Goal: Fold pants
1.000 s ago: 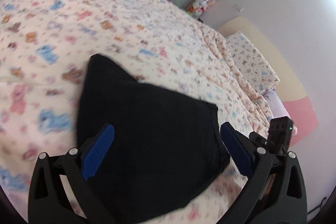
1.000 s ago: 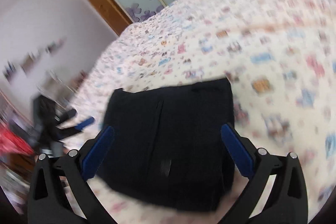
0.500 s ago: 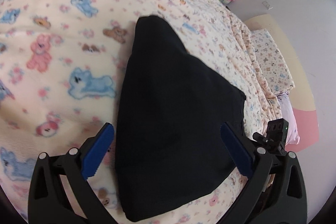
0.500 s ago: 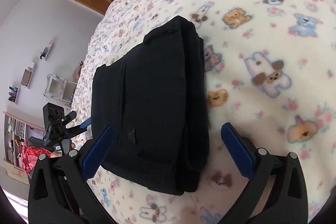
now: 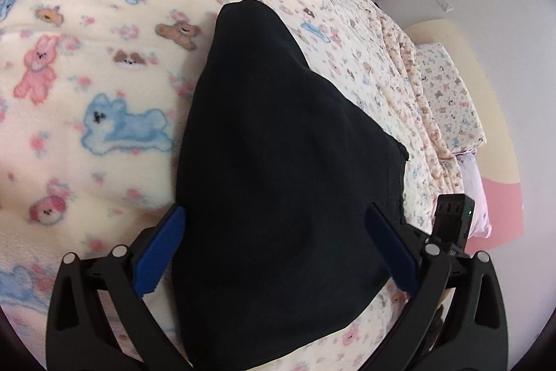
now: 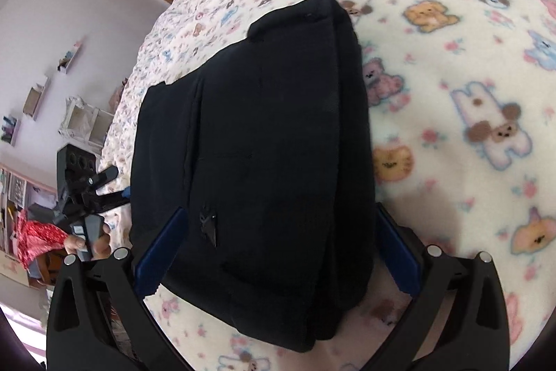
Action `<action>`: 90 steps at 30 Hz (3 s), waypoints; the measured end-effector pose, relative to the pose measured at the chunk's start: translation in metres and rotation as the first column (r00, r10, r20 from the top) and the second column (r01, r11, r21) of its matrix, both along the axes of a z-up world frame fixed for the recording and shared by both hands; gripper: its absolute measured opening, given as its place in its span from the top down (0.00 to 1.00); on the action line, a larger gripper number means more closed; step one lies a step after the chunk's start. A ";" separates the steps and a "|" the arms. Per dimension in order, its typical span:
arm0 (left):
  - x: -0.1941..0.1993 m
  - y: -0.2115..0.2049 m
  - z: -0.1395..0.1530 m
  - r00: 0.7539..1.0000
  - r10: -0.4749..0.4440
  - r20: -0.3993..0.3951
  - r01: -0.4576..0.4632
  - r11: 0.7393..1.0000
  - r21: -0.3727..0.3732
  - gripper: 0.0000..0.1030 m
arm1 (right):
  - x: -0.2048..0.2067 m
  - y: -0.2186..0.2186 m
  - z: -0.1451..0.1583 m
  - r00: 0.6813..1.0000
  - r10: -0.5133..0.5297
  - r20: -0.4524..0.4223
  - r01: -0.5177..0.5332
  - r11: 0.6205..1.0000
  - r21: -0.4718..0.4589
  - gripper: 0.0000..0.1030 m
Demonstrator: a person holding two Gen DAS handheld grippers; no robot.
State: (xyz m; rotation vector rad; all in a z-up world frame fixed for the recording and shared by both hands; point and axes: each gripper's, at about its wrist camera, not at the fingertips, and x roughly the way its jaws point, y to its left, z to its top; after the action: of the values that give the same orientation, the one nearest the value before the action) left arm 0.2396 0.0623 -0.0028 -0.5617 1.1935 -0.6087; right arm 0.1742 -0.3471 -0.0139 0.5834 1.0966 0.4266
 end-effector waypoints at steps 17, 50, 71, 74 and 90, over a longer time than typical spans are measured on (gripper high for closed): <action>0.012 -0.026 -0.003 0.994 -0.093 -0.064 0.101 0.985 0.138 0.02 | -0.005 -0.001 0.000 1.000 0.015 0.022 -0.016 0.999 0.045 0.04; 0.003 -0.025 0.005 0.999 0.013 0.031 -0.016 0.995 0.100 0.74 | 0.010 -0.013 -0.012 0.995 -0.082 0.064 0.061 0.958 0.281 0.66; -0.017 -0.043 0.063 0.984 0.005 0.180 -0.004 1.000 -0.008 0.77 | 0.005 -0.041 0.027 0.972 -0.157 0.173 0.056 0.876 0.479 0.70; -0.012 -0.052 0.071 0.980 0.007 0.199 -0.005 1.000 -0.014 0.77 | 0.008 -0.048 0.032 0.968 -0.170 0.185 0.061 0.873 0.484 0.70; 0.049 -0.100 0.069 0.959 0.020 0.282 -0.017 1.000 -0.013 0.77 | 0.061 -0.082 0.045 0.956 -0.216 0.199 0.125 0.912 0.390 0.70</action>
State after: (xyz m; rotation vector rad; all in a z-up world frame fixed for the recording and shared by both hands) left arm 0.2887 -0.0377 0.0663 -0.4759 0.9151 -0.6560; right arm 0.2355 -0.4295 0.0316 0.9337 0.7268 0.5415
